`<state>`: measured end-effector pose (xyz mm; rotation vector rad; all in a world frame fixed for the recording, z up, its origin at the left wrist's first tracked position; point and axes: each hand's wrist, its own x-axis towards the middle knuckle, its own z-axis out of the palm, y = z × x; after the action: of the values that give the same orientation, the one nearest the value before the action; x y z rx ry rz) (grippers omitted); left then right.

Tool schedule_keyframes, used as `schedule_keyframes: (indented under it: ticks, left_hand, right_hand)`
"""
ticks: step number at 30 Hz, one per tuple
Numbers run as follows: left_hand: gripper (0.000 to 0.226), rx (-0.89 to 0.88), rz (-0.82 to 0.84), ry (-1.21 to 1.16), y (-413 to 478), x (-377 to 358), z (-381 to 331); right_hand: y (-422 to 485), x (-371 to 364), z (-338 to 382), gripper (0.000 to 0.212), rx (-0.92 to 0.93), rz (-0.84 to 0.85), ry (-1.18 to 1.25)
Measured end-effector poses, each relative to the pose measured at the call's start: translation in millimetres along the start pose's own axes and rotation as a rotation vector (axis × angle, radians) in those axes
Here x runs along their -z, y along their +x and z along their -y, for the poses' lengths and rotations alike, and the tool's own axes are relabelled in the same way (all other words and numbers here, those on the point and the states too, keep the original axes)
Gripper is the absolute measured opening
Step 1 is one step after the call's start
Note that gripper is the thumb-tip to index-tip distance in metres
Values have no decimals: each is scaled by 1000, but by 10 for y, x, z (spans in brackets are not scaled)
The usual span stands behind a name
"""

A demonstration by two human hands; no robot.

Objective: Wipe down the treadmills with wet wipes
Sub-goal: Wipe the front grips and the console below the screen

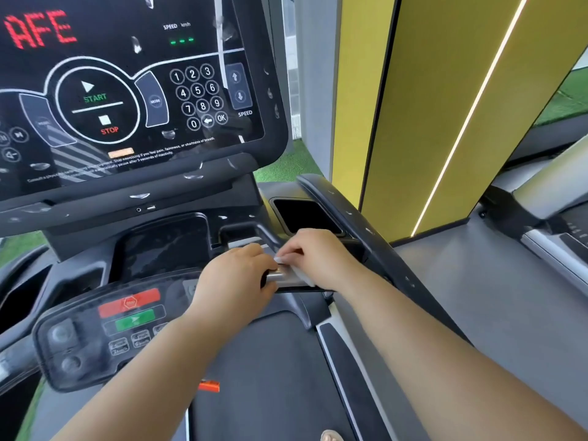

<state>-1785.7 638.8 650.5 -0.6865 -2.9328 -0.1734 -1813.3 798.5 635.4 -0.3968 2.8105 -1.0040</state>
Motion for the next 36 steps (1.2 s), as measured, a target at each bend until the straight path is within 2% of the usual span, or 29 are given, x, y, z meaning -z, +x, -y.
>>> schedule_keyframes:
  ticks: [2, 5, 7, 11, 14, 16, 19, 22, 27, 30, 33, 36]
  left_hand:
    - [17, 2, -48, -41, -26, -18, -6]
    - [24, -11, -83, 9, -18, -82, -50]
    - [26, -10, -102, 29, 16, -119, -77]
    - [29, -19, -117, 89, 96, -216, -217]
    - [30, -32, -120, 19, 161, -319, -344]
    - [29, -53, -104, 25, 185, -382, -404]
    - [24, -57, -102, 51, 213, -434, -494]
    - [26, -19, -67, 65, 239, -472, -583]
    - [30, -2, -76, 100, 264, -565, -585]
    - [27, -17, -89, 124, 275, -541, -575]
    - [24, 3, -67, 86, 297, -523, -575]
    - [25, -57, -78, 109, 300, -560, -547]
  right_hand:
    - [-52, 78, -241, 22, -83, 28, -21]
    - [-134, 189, -499, 22, -224, 80, -4]
    - [-141, 157, -475, 23, -239, 44, -23]
    - [-255, -198, -268, 19, -50, -302, 105]
    - [-456, -398, -456, 12, 30, -569, 109]
    - [-583, -443, -651, 12, 11, -677, 98]
    - [-718, -455, -924, 15, -94, -751, 126]
    - [-745, -426, -995, 14, -217, -778, 183]
    - [-657, -483, -715, 14, -48, -752, 200]
    - [-730, -474, -864, 16, -34, -734, 133]
    - [-849, -396, -1157, 17, -196, -728, 88]
    - [-842, -288, -1211, 16, -359, -644, 98]
